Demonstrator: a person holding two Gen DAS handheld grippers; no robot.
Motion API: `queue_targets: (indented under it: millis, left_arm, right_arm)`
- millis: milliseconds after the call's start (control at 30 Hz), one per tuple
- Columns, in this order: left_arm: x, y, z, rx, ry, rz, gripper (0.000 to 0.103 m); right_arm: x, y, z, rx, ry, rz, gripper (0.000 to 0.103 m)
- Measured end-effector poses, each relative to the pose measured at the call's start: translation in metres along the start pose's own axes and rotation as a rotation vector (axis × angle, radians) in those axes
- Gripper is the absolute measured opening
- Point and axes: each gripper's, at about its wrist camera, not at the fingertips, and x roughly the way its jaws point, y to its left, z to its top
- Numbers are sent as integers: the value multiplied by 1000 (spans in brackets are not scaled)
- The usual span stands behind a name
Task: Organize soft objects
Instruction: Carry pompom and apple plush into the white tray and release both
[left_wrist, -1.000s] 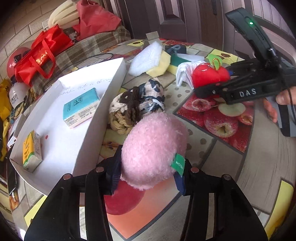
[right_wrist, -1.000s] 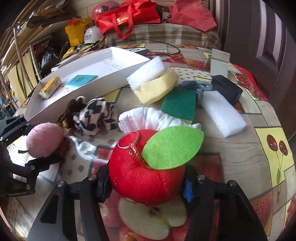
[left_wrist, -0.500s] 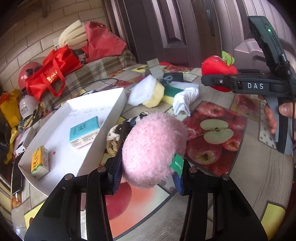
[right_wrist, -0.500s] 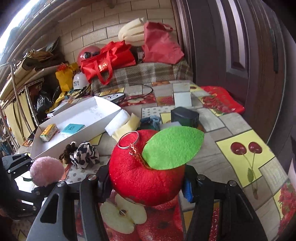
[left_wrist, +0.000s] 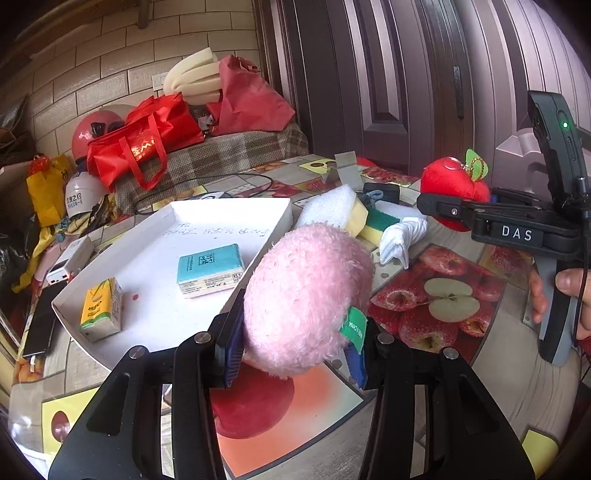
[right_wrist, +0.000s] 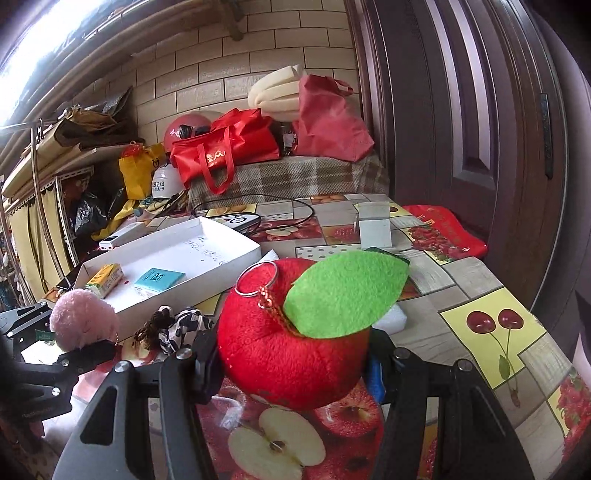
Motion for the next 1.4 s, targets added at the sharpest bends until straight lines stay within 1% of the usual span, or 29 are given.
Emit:
queue_targets:
  millis: [200, 400, 633, 833, 1200, 1400]
  left_arm:
    - [-8, 16, 1, -73, -62, 18, 45]
    - [-13, 19, 2, -81, -106, 37, 45]
    - [-15, 28, 2, -99, -142, 58, 45]
    - [-11, 44, 4, -123, -154, 83, 45]
    - [-2, 81, 4, -174, -170, 169, 45]
    - [-1, 103, 1, -222, -179, 209, 45]
  right_arm:
    - [11, 15, -2, -15, 16, 9, 60]
    - [14, 31, -2, -54, 2, 24, 60]
    - [17, 36, -1, -60, -1, 30, 60]
    - [21, 43, 0, -74, -1, 34, 60]
    - [30, 62, 1, -105, 0, 64, 61]
    - [37, 75, 3, -111, -3, 82, 61]
